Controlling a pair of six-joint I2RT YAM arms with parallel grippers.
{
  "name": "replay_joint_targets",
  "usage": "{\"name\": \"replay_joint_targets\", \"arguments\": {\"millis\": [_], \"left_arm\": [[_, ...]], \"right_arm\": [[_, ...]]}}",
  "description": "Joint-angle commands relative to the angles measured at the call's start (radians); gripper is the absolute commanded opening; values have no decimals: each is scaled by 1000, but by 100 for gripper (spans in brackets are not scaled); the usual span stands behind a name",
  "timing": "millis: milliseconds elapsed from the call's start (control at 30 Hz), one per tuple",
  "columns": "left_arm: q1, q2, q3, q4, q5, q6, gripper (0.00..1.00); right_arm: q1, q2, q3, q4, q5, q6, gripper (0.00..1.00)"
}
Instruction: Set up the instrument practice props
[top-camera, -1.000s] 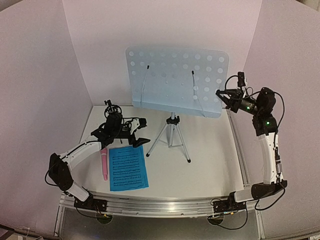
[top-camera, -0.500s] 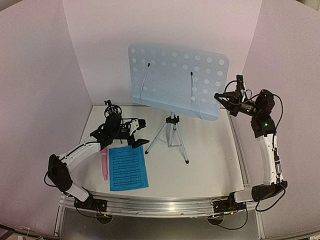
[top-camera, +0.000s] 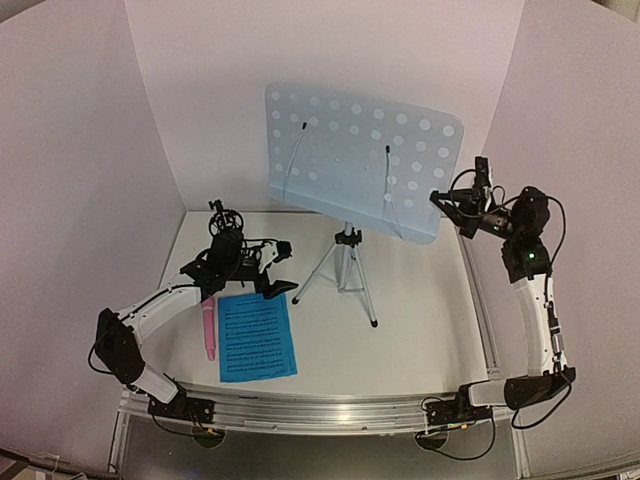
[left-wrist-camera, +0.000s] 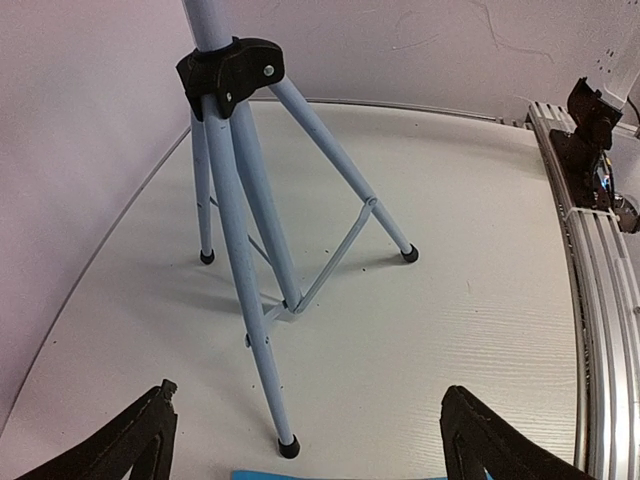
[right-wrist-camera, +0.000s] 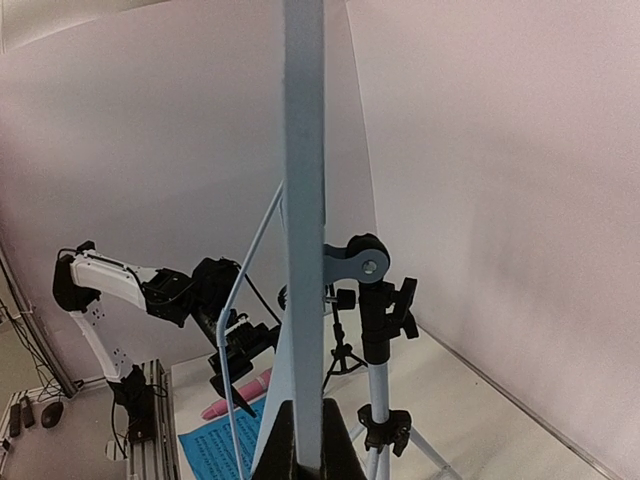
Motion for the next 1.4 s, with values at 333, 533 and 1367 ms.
{"name": "replay_joint_targets", "arguments": {"millis": [333, 533, 1367], "left_arm": [[6, -39, -26, 27, -3, 15, 91], [6, -45, -34, 24, -5, 4, 91], [49, -192, -18, -635, -205, 130, 96]], "right_arm": [[-6, 34, -79, -129, -35, 10, 0], [-6, 33, -83, -126, -33, 24, 0], [-8, -327, -260, -264, 545, 447, 79]]}}
